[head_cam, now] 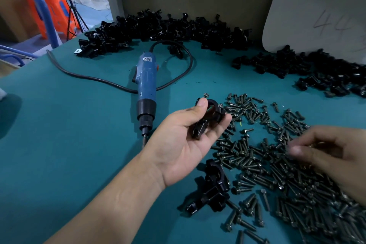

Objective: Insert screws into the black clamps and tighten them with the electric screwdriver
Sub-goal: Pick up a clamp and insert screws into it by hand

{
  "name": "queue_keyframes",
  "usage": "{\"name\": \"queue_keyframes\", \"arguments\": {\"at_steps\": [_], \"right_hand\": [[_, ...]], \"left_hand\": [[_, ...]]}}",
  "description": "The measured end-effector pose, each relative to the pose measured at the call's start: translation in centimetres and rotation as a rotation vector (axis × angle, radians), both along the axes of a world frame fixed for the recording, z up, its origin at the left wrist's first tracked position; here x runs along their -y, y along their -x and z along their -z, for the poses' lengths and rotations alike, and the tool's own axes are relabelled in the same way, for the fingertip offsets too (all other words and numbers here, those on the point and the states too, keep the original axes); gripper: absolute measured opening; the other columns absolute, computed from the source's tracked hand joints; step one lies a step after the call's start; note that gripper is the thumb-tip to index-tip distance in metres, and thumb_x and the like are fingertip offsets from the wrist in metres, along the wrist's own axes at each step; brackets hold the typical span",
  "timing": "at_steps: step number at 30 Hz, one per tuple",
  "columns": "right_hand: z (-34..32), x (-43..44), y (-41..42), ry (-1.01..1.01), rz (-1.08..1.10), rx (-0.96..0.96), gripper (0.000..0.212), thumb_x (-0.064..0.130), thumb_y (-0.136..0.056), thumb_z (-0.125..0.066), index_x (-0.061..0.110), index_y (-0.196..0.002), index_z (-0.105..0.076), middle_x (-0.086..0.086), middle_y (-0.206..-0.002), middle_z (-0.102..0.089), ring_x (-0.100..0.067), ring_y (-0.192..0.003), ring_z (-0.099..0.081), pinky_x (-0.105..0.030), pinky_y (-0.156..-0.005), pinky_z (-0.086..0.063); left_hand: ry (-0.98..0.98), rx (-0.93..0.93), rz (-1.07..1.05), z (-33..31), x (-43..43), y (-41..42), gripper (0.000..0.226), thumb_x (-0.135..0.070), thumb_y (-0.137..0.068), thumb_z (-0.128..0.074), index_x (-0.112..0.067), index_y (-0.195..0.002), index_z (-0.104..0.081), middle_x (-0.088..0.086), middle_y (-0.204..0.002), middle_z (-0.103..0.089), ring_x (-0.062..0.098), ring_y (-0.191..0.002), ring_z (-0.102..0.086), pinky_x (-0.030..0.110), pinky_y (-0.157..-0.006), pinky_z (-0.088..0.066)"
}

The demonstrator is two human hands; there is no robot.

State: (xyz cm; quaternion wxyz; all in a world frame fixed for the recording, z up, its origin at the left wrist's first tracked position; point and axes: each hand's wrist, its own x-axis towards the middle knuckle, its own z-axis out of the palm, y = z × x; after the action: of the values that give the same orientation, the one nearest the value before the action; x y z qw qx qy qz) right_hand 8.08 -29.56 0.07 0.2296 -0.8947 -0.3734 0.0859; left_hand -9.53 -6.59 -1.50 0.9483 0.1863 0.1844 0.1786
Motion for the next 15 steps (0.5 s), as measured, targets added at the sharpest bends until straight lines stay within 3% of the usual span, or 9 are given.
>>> {"name": "queue_keyframes", "arguments": {"at_steps": [4, 9, 11, 15], "right_hand": [[-0.9, 0.4, 0.8, -0.14, 0.013, -0.21, 0.073, 0.097, -0.063, -0.058, 0.034, -0.099, -0.068, 0.009, -0.091, -0.079, -0.019, -0.069, -0.077, -0.042, -0.046, -0.058], [0.7, 0.3, 0.5, -0.036, 0.001, -0.128, 0.075, 0.102, -0.067, -0.042, 0.039, -0.1, -0.065, 0.017, -0.079, -0.076, -0.008, -0.06, -0.073, -0.036, -0.048, -0.061], [-0.1, 0.3, 0.9, -0.141, -0.011, -0.169, 0.071, 0.097, -0.07, -0.05, 0.033, -0.099, -0.065, 0.009, -0.083, -0.078, -0.013, -0.061, -0.074, -0.036, -0.049, -0.061], [-1.4, -1.8, 2.7, -0.413, -0.1, -0.51, 0.055, 0.075, -0.073, -0.075, 0.024, -0.092, -0.07, -0.013, -0.089, -0.077, -0.029, -0.07, -0.076, -0.034, -0.059, -0.062]], "left_hand": [[0.025, 0.031, 0.094, 0.1, 0.0, 0.4, 0.025, -0.007, -0.088, -0.069, 0.015, -0.101, -0.071, 0.031, -0.11, -0.07, 0.04, -0.098, -0.074, 0.044, -0.087, -0.063], [0.016, 0.021, 0.123, 0.2, 0.2, 0.3, 0.044, -0.012, -0.089, -0.071, 0.016, -0.122, -0.061, 0.029, -0.112, -0.07, 0.037, -0.096, -0.074, 0.038, -0.082, -0.063], [0.015, 0.017, 0.115, 0.3, 0.1, 0.2, 0.048, -0.014, -0.089, -0.074, 0.016, -0.125, -0.06, 0.028, -0.111, -0.07, 0.034, -0.095, -0.074, 0.035, -0.082, -0.063], [-0.047, 0.059, 0.142, 0.4, 0.1, 0.2, 0.024, -0.014, -0.084, -0.079, 0.009, -0.091, -0.077, 0.022, -0.101, -0.073, 0.027, -0.096, -0.073, 0.03, -0.085, -0.062]]}}
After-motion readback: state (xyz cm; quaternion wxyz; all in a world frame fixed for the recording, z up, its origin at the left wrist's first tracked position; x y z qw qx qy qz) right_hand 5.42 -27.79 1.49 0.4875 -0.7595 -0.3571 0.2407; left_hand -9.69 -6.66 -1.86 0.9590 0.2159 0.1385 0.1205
